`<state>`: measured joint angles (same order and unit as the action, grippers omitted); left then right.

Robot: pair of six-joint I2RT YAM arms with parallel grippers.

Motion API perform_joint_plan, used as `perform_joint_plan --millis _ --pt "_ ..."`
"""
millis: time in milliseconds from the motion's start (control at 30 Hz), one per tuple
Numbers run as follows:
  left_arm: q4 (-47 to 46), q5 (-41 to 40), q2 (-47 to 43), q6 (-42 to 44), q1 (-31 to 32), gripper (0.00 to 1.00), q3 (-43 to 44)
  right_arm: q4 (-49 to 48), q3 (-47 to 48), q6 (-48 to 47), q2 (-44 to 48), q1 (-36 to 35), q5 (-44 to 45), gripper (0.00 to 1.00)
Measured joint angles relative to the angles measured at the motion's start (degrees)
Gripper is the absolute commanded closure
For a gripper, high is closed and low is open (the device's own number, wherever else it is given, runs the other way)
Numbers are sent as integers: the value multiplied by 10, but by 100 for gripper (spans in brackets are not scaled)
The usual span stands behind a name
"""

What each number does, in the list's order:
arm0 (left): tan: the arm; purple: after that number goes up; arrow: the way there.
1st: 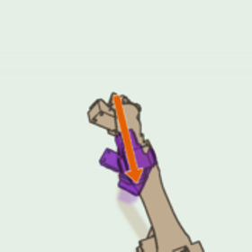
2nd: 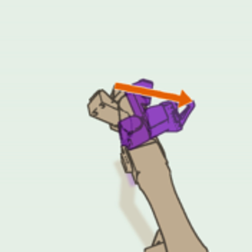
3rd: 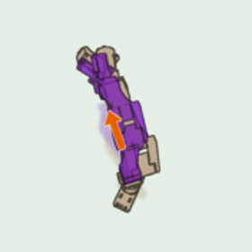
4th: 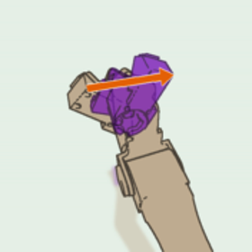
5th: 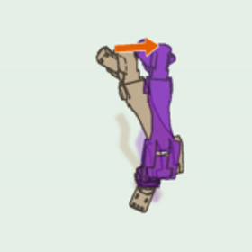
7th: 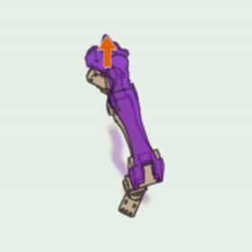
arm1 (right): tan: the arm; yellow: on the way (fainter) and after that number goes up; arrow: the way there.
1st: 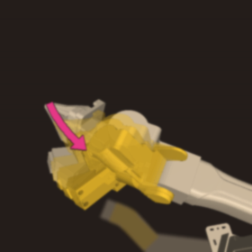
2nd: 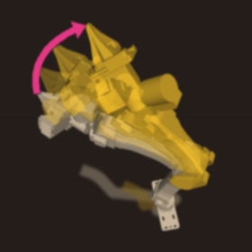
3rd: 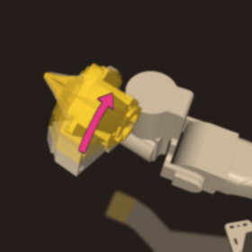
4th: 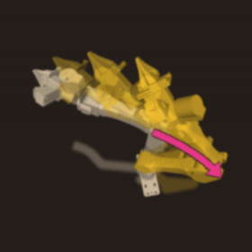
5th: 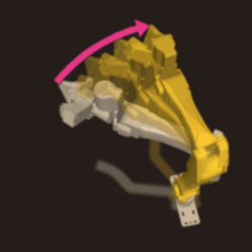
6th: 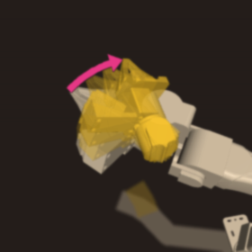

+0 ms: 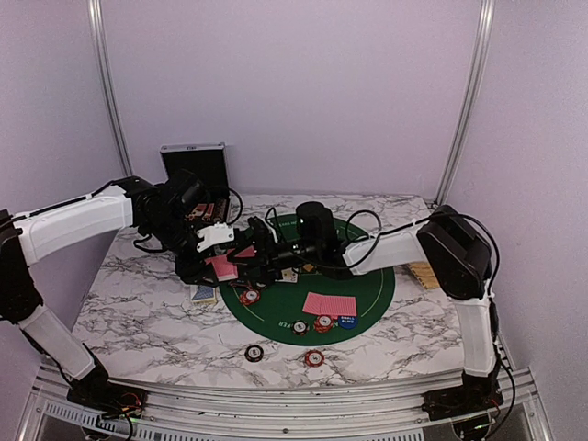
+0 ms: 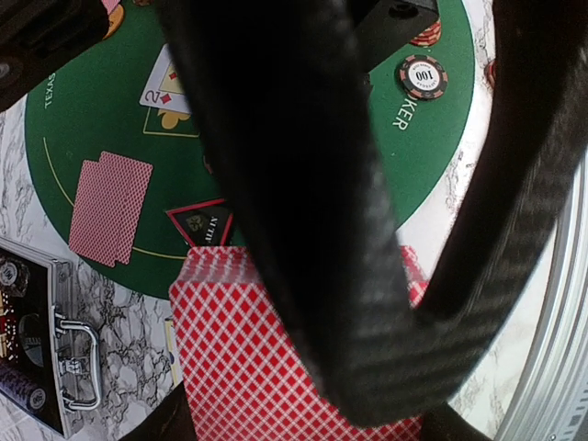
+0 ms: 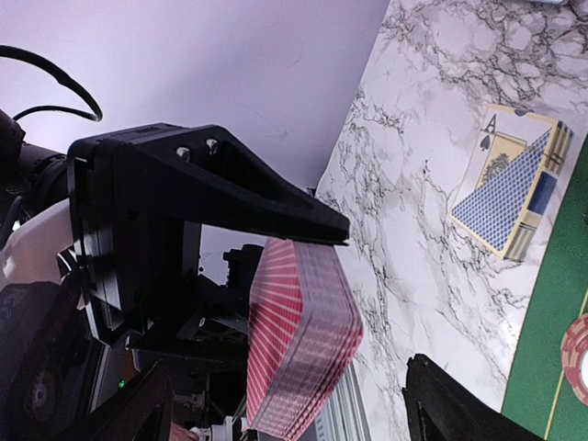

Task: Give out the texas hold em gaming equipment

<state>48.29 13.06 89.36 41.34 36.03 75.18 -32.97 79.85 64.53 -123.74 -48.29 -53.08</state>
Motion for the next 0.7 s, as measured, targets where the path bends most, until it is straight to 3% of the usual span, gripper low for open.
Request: perform_joint_plan --millis 700 --pt "-1 1 13 0 2 100 7 15 127 20 -93 -25 -8 18"
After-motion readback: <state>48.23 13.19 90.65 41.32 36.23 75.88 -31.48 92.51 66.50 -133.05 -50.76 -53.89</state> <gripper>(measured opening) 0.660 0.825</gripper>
